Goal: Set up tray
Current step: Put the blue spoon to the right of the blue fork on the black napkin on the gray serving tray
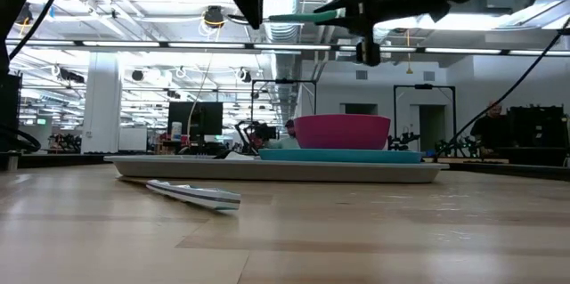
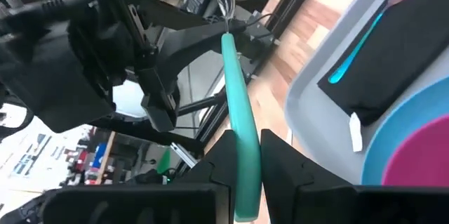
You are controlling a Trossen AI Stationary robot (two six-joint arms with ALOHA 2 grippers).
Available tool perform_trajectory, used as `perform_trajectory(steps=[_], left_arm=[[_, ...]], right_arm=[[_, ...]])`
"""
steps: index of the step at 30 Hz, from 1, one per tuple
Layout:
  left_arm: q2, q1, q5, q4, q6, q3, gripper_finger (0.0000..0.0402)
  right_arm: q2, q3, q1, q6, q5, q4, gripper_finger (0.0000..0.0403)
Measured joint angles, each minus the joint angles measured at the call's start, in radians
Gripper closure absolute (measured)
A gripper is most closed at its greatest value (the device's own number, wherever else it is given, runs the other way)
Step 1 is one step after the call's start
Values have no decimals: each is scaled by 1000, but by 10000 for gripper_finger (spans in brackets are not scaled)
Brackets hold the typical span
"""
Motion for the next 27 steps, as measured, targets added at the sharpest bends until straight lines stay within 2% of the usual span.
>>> perform_trajectory(steps=[4,11,16,27], left_arm=[[1,17,6,-27,-29,-1,267],[1,51,83,-53,-35,-1,267],[1,78,115,-72,-39,-2,269],[-76,114,175,-35,5,-178,339]], right_arm=[[80,17,26,40,2,94,371],[219,168,37,14,-26,89,372],[271,235,33,-17,-27,42,372],[270,237,-2,-49,-26,-27,373]])
